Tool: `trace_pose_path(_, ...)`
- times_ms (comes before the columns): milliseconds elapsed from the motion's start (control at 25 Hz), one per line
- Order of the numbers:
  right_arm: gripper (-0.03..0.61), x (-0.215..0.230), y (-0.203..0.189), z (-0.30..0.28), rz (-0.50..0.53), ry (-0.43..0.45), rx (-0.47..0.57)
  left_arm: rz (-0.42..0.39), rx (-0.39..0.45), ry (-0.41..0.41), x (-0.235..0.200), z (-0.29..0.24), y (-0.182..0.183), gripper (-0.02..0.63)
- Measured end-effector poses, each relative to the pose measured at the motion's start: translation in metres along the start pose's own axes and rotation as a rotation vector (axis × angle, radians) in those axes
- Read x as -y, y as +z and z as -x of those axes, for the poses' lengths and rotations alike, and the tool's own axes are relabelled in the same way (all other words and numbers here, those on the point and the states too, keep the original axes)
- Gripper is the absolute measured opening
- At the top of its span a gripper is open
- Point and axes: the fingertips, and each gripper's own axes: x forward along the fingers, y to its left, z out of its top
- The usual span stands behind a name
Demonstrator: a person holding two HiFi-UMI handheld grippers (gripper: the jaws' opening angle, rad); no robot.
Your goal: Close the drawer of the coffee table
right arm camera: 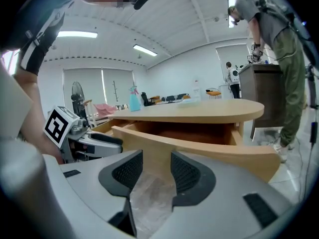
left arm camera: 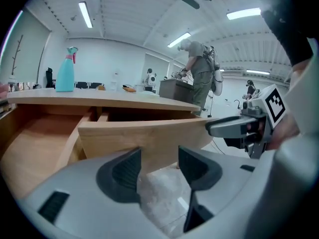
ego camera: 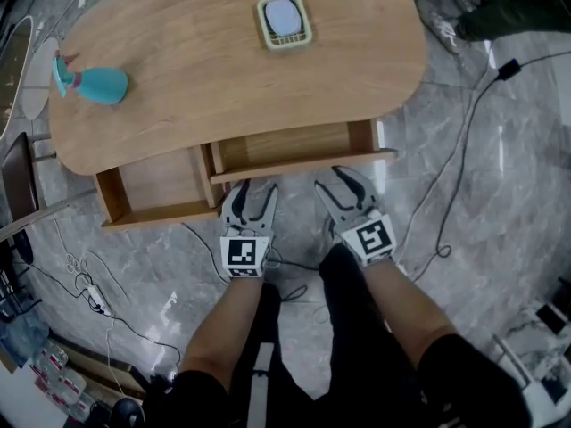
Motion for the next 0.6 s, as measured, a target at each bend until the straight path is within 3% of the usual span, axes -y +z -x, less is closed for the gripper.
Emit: trace_pose_path(600, 0.173, 0.038, 0.023, -0.046, 0.004, -0.035, 0.022, 0.023, 0.018, 0.02, -0.034, -0.046, 0.032, 0.227)
